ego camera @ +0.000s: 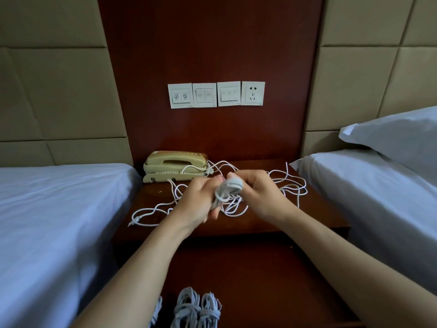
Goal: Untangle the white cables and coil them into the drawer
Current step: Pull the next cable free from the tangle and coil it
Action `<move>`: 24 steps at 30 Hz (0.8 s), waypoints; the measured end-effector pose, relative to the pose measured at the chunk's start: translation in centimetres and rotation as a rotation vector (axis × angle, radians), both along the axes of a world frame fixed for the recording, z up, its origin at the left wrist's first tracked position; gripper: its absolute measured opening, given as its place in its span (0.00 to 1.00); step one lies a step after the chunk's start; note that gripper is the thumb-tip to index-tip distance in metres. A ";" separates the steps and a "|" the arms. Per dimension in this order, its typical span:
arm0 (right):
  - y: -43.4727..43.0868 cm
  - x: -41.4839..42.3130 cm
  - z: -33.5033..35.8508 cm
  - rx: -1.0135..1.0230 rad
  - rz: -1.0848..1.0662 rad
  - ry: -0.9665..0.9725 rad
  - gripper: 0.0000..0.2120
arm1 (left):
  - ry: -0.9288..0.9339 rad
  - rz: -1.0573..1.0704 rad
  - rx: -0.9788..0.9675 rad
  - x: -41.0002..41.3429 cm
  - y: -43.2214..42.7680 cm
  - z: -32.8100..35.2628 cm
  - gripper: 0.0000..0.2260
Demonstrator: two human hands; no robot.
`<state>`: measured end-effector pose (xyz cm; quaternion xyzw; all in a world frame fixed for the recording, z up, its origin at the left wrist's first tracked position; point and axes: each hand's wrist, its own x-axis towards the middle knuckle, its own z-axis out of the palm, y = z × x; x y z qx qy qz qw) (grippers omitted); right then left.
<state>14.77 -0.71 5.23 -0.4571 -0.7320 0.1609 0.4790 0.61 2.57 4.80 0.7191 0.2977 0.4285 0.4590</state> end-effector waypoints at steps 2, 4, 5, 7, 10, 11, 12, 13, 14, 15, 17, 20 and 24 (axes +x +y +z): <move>0.0 -0.7 -0.2 0.046 -0.057 -0.013 0.17 | -0.143 0.043 -0.146 0.3 -0.3 0.2 0.22; -0.1 -1.3 -0.6 0.071 -0.096 -0.078 0.13 | -0.255 0.114 -0.299 0.6 -0.4 0.6 0.21; -0.2 -1.7 -0.8 0.086 -0.118 -0.146 0.10 | -0.297 0.157 -0.369 0.7 -0.4 0.7 0.20; -0.6 -2.4 -1.0 0.111 -0.161 -0.317 0.07 | -0.349 0.231 -0.492 0.8 -0.3 0.9 0.19; -1.2 -2.6 -0.7 0.105 -0.193 -0.476 0.11 | -0.402 0.286 -0.605 0.9 -0.4 0.9 0.18; -1.2 -2.6 -0.7 0.111 -0.213 -0.499 0.14 | -0.415 0.287 -0.616 1.1 -0.4 0.9 0.18; -1.2 -2.5 -0.7 0.123 -0.244 -0.509 0.18 | -0.427 0.283 -0.614 1.2 -0.5 0.8 0.18; -1.1 -2.5 -0.7 0.137 -0.285 -0.505 0.23 | -0.423 0.282 -0.603 1.4 -0.7 0.8 0.19; -1.0 -2.4 -1.0 0.152 -0.327 -0.491 0.27 | -0.412 0.296 -0.591 1.5 -0.7 0.7 0.19; -0.8 -2.5 -1.2 0.165 -0.361 -0.469 0.29 | -0.400 0.320 -0.572 1.6 -0.8 0.6 0.19; -0.7 -2.7 -1.5 0.172 -0.392 -0.431 0.26 | -0.326 0.394 -0.432 1.6 -0.9 0.3 0.21; -0.7 -2.8 -1.4 0.167 -0.370 -0.370 0.20 | -0.090 0.532 0.008 1.4 -1.1 -0.2 0.24; -1.1 -2.1 -1.0 0.142 -0.337 -0.364 0.15 | 0.016 0.482 0.323 1.2 -1.0 -0.6 0.20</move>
